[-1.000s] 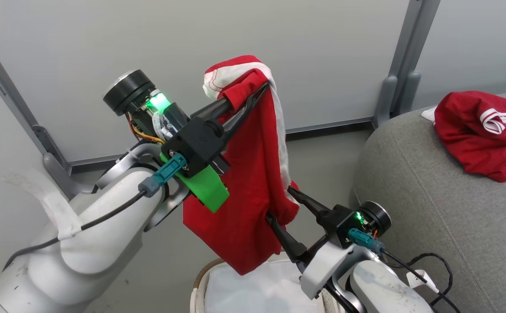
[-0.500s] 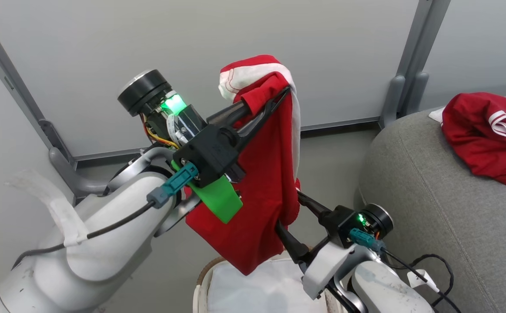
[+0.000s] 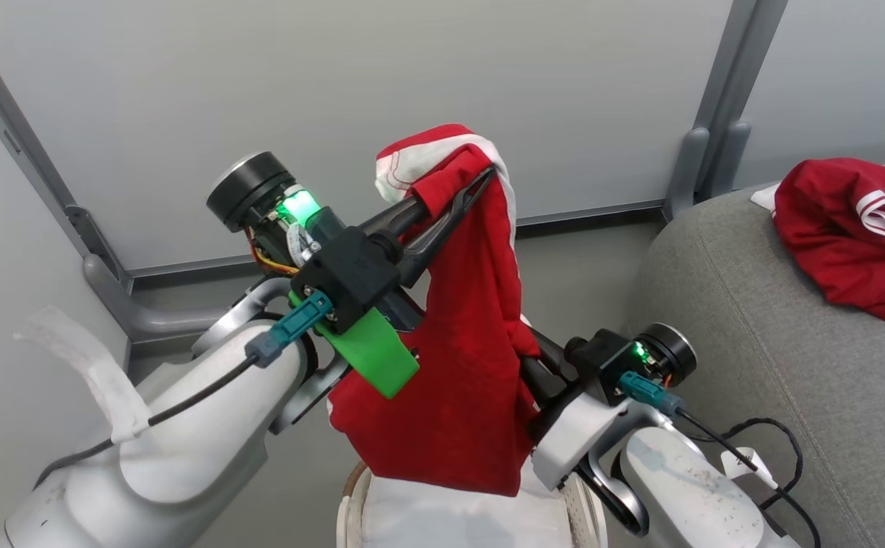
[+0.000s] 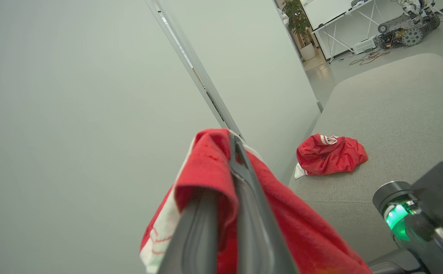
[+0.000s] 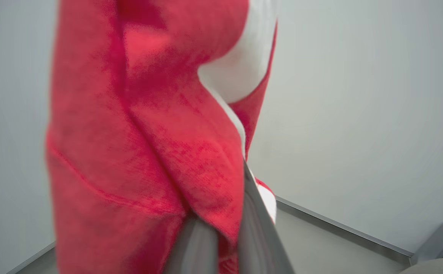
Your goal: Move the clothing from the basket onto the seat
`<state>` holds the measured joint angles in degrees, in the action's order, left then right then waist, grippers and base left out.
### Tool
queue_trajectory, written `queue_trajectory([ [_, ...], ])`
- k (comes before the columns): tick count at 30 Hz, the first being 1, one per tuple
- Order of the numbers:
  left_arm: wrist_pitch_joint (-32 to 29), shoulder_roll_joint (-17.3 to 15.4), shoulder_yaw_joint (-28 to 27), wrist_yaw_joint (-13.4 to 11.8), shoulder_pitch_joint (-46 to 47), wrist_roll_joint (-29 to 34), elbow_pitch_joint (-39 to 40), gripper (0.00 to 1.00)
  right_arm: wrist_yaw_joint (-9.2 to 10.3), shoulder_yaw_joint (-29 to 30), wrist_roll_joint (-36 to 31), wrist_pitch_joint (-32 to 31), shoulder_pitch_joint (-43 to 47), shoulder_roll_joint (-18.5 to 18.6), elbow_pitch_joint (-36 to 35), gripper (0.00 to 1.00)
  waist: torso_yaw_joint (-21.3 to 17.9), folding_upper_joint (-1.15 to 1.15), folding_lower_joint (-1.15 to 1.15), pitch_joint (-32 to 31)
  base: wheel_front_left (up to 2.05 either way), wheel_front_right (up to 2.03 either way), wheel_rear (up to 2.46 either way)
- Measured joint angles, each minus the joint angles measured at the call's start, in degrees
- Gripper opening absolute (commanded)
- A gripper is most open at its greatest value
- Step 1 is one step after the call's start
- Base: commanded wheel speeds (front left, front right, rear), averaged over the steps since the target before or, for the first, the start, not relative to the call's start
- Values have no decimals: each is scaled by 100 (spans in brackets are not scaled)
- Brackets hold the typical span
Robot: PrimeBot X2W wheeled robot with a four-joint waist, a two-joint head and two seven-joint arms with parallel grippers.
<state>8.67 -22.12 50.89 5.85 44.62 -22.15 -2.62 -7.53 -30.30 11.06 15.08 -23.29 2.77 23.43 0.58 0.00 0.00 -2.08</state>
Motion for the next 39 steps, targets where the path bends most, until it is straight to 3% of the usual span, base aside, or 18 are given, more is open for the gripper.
queue_trajectory([
  [10, 365, 115, -305, -437, -957, -700, -505, 1, 1, 665, -268, 0, 40, 0, -87, 0, -75, 0, 0, 26, 0, 0, 0],
  [11, 405, 152, -331, -491, -1081, -745, -575, 12, 0, 766, -303, 1, 41, 0, -92, 0, -83, 0, 0, 31, 0, 0, 0],
  [12, 444, 185, -360, -541, -1185, -801, -651, 40, 0, 856, -335, 0, 43, 0, -101, 0, -91, 0, 0, 36, 0, 0, 0],
  [13, 485, 219, -385, -597, -1313, -842, -748, 56, 0, 964, -364, 0, 44, 0, -121, 0, -101, 0, 0, 43, 0, 0, 0],
  [14, 516, 270, -398, -643, -1439, -858, -834, 100, 0, 1074, -380, 0, 46, 1, -141, 0, -112, 0, 0, 51, 0, 0, 0],
  [20, 611, 642, -512, -766, -2115, -949, -1274, 100, 0, 1544, -560, 0, 56, 2, -259, 0, -171, 0, 0, 92, 0, 0, 0],
  [25, 636, 991, -940, -813, -2697, -787, -1271, 100, 0, 1818, -662, 0, 103, 0, -371, 0, -227, 0, 0, 124, 0, 0, 0],
  [39, 637, 1560, -2002, -456, -3652, -62, -1426, 100, 0, 2519, -862, 0, 292, 0, -635, 0, -307, 0, 0, 144, 0, 0, 0],
])
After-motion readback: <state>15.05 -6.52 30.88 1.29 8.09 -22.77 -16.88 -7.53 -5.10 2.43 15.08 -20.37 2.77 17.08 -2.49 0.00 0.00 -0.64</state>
